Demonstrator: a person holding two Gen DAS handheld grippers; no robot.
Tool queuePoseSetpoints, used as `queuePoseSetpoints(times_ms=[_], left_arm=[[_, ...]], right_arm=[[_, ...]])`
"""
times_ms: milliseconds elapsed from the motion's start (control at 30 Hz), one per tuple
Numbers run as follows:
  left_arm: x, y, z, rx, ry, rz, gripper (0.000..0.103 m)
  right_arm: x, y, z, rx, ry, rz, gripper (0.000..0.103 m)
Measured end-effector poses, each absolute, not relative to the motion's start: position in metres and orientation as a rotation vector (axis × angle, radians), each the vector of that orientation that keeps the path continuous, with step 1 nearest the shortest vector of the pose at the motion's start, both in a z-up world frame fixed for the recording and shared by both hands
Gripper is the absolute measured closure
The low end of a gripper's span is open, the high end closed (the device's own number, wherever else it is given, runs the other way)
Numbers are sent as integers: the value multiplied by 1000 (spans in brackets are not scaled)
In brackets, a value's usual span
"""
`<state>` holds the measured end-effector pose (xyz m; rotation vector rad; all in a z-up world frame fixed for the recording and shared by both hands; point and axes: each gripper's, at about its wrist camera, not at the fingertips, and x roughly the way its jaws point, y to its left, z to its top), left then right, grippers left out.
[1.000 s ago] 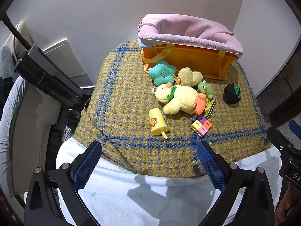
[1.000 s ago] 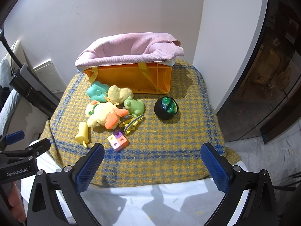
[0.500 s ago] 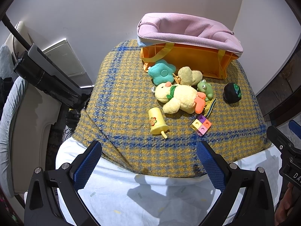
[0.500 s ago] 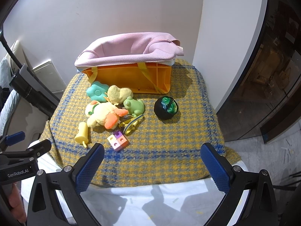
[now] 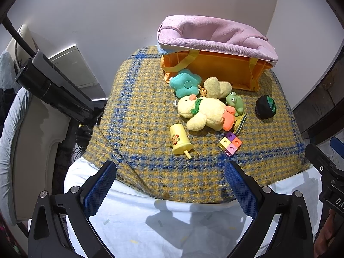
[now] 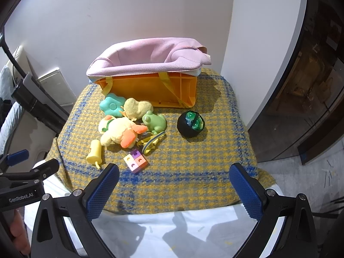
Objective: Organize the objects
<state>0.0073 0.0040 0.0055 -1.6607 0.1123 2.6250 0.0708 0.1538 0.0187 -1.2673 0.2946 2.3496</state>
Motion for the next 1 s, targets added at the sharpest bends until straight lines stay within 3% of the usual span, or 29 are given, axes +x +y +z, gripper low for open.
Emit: queuePoseSetpoints(times_ms=[1000], left_arm=[[8,2,2,-1664,115,2613,0]], right_arm=[[69,153,19,-1270,309,2335,1]])
